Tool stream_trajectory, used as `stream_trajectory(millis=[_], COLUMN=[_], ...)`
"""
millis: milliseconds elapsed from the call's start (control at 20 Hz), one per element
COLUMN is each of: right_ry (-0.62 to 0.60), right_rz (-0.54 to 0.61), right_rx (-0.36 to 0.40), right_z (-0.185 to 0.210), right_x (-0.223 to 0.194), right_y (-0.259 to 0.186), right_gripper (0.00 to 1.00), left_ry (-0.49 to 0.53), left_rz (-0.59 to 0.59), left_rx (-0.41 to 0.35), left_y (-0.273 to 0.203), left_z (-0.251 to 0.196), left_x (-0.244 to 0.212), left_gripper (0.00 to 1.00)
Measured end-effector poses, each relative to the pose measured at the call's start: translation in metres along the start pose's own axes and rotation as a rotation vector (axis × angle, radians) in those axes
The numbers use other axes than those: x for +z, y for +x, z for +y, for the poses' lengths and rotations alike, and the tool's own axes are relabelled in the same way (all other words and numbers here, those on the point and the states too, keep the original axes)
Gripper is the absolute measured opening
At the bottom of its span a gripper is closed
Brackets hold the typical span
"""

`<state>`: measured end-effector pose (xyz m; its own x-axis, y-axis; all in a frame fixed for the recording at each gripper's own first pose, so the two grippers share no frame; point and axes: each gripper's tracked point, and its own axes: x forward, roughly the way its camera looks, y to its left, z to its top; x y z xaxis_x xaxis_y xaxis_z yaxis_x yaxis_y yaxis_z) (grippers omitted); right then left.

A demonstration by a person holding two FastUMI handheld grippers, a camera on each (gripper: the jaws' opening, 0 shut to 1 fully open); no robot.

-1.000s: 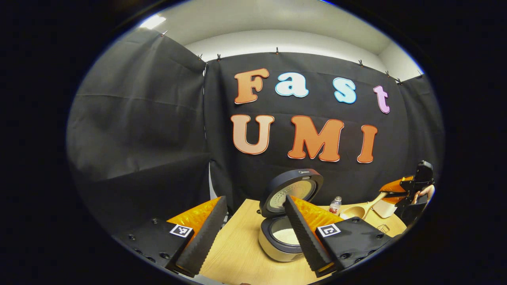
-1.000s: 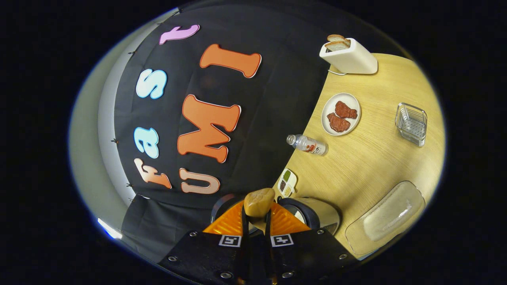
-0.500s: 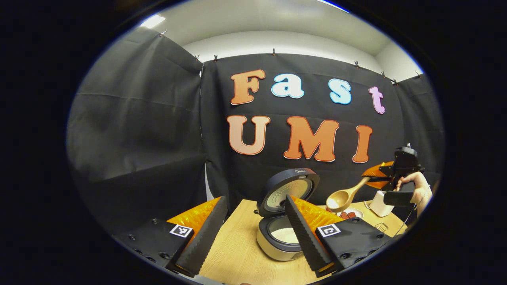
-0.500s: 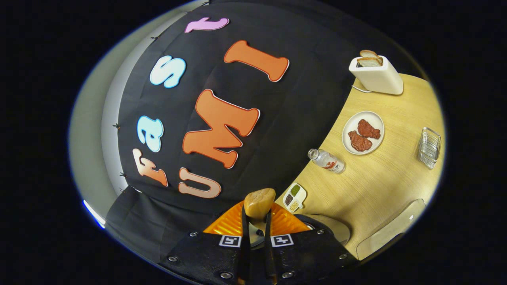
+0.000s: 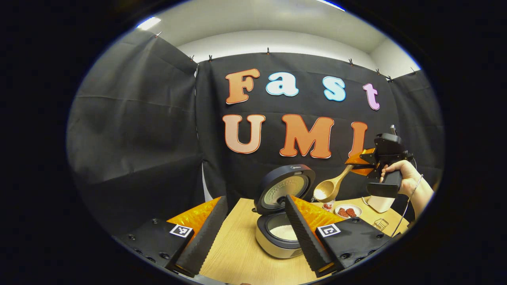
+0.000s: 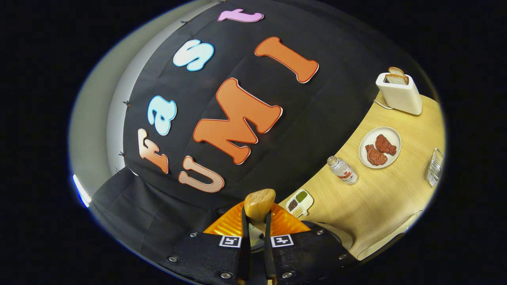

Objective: Close the left gripper, press the button to open the rice cooker; take a wooden spoon from the chopstick holder with the right hand, scoop a spoonful of rice and pour it into the rice cooker, then put the wooden spoon back into the chopstick holder.

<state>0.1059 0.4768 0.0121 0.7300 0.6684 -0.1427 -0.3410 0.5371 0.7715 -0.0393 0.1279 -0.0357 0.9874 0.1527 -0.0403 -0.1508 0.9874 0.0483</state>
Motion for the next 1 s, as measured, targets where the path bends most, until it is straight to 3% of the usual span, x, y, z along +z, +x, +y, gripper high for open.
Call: stream_trajectory(millis=[1000], right_ry=[-0.232], right_rz=[-0.043], right_rx=[0.051], right_z=[0.029], right_x=[-0.013], right_y=[0.007], right_gripper=[0.13], left_ry=[-0.013], left_rz=[-0.005], left_rx=[0.021], left_y=[-0.006], left_z=[0.012], left_x=[-0.002], left_gripper=[1.0])
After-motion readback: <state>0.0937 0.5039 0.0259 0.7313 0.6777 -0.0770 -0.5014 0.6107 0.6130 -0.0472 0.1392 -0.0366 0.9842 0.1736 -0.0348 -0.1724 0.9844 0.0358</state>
